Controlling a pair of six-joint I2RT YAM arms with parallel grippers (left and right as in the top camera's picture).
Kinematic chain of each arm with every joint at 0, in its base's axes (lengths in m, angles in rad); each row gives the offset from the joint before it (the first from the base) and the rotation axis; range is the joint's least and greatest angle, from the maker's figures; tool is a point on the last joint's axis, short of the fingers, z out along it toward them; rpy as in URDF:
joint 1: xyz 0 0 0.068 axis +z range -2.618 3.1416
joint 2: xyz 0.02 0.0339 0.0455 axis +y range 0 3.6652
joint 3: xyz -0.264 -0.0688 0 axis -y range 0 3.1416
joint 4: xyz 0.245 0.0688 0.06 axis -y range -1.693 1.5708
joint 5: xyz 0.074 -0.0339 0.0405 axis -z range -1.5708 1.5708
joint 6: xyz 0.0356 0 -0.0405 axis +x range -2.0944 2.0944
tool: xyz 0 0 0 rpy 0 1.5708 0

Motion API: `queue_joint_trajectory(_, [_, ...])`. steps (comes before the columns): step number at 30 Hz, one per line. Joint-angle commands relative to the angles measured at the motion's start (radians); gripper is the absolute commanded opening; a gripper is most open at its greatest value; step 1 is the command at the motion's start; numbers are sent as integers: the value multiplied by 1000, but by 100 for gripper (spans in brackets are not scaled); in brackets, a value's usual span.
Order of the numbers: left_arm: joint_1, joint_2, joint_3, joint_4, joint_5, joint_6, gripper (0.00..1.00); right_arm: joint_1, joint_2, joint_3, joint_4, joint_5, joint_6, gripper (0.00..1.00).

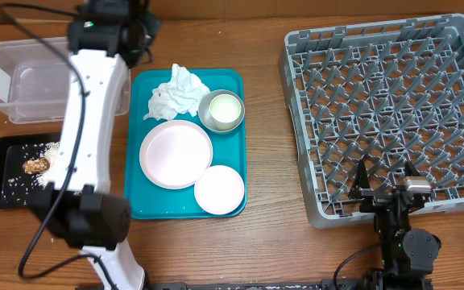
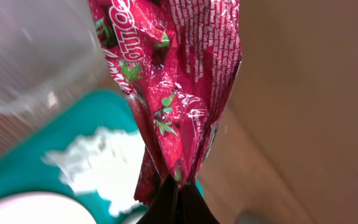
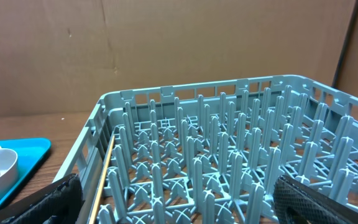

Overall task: Sort waste into correct bins and load items into the dishwasher
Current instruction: 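Drop the red wrapper into the clear plastic bin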

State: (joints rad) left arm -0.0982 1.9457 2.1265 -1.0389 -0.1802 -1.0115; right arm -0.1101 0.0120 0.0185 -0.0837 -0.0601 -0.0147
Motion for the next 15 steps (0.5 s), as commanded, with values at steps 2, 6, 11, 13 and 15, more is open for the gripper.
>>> queue_joint_trajectory(2, [60, 22, -4, -3, -183, 74, 4, -3, -9, -10, 3, 7, -1, 100])
queue_joint_trajectory(6, [131, 60, -4, 13, -216, 74, 4, -3, -9, -10, 3, 6, -1, 100])
queue_joint_trajectory(11, [250, 132, -4, 38, -175, 74, 16, -3, -9, -10, 3, 6, -1, 100])
queue_joint_trajectory(13, [287, 163, -4, 48, -153, 74, 30, -3, -9, -10, 3, 7, -1, 100])
queue_joint_trajectory(15, [318, 191, -4, 46, -111, 90, 42, -3, -9, -10, 3, 7, -1, 100])
